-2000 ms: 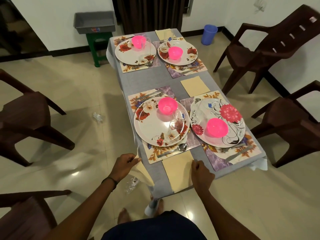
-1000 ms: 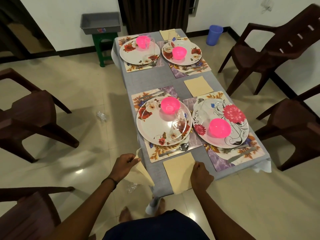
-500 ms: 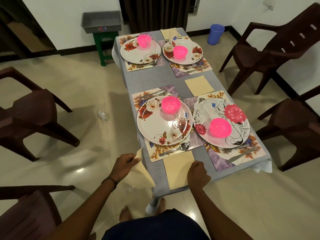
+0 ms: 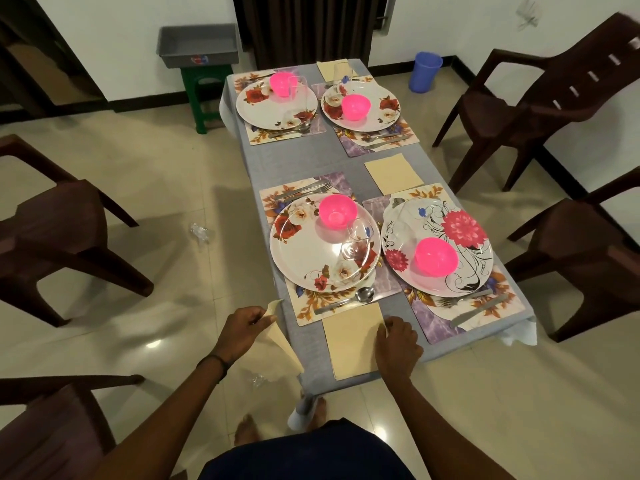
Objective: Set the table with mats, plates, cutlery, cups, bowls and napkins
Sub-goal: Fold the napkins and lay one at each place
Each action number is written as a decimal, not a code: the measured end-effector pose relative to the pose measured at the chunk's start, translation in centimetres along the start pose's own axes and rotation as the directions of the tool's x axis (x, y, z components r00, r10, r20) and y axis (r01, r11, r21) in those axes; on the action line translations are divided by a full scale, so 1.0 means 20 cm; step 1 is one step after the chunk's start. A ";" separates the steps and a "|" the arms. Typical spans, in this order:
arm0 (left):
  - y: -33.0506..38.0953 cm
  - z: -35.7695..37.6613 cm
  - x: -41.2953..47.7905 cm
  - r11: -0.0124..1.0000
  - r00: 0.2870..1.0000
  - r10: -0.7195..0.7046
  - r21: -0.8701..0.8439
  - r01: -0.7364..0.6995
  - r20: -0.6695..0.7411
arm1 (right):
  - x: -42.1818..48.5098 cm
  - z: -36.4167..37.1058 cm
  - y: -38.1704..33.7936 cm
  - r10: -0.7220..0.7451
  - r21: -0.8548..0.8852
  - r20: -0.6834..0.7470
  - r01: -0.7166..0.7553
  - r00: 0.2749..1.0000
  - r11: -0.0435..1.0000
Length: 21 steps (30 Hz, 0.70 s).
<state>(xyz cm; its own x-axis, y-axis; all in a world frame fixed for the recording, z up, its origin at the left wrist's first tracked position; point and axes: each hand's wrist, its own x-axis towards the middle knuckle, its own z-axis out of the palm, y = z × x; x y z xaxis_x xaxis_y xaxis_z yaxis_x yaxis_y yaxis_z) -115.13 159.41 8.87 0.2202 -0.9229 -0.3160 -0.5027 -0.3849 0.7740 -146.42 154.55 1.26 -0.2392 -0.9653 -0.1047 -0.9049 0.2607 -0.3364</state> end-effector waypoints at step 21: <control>-0.35 -0.56 0.20 0.953 0.983 0.118 -0.294 -0.072 0.142 | -0.50 0.13 -1.14 -0.537 0.566 0.108 0.393 0.836 0.725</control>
<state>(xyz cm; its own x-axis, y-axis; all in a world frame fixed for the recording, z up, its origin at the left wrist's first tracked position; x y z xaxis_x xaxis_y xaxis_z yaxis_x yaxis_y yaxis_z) -101.35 158.56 8.38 0.0378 -0.9541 -0.2970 -0.2489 -0.2969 0.9219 -122.51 158.40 7.45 0.3243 -0.9459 -0.0078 -0.5510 -0.1822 -0.8143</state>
